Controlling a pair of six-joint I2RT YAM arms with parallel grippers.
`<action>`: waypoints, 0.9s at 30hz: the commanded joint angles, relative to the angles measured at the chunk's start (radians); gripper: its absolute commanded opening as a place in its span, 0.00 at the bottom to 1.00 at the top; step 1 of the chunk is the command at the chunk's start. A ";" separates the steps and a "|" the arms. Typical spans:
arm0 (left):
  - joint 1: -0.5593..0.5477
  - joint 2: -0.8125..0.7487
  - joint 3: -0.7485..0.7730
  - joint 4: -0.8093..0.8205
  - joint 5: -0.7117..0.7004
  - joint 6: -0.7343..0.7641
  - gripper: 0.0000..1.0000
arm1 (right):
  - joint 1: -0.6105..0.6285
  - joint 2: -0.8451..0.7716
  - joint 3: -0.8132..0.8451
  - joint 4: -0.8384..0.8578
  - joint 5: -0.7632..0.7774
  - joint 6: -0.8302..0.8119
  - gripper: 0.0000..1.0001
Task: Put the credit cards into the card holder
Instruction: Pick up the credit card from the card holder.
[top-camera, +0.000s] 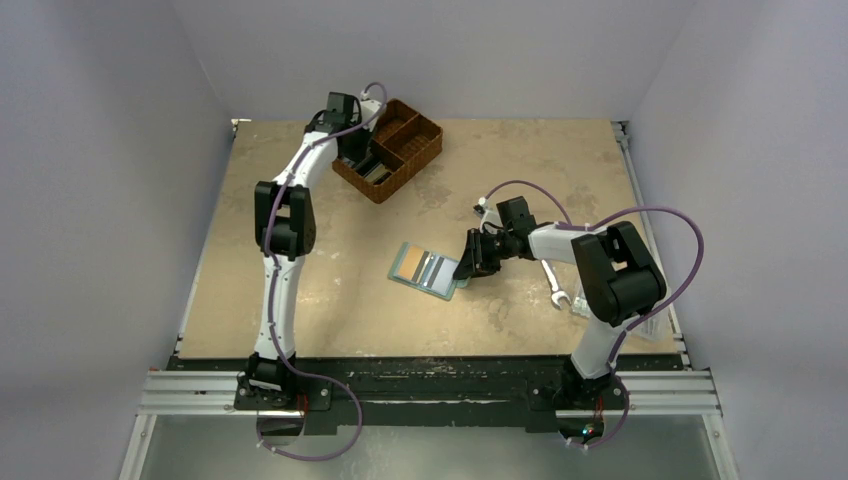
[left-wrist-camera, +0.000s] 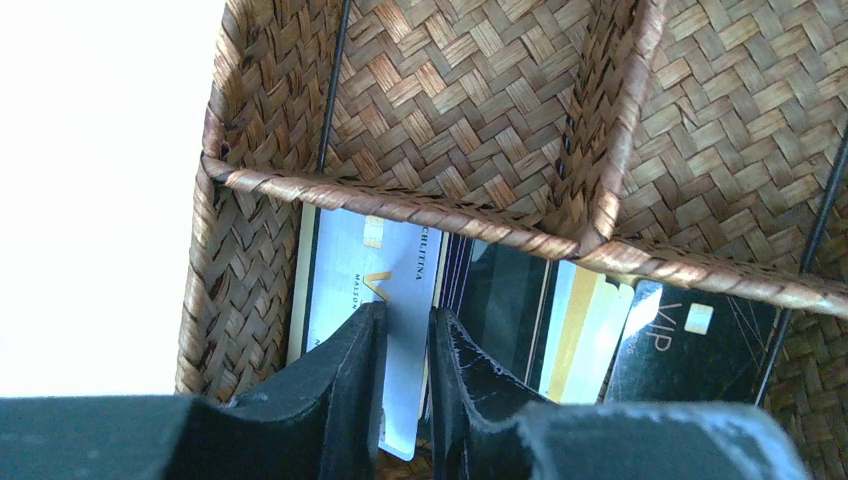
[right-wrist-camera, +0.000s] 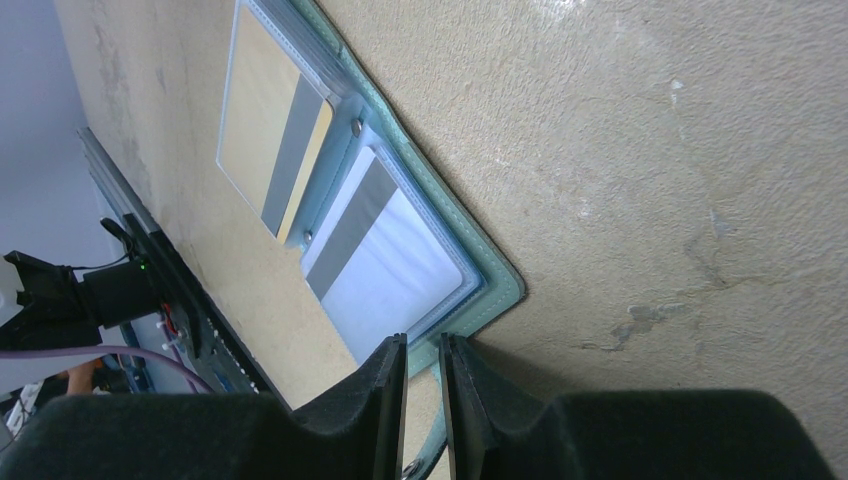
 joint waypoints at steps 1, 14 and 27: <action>0.005 -0.078 -0.017 -0.061 0.037 -0.002 0.15 | 0.016 0.037 -0.008 -0.012 0.083 -0.028 0.28; 0.005 -0.178 -0.094 0.015 0.018 -0.037 0.00 | 0.017 0.027 -0.012 -0.005 0.081 -0.024 0.28; 0.011 -0.218 -0.132 0.129 -0.070 -0.100 0.00 | 0.016 0.019 -0.016 -0.002 0.078 -0.026 0.28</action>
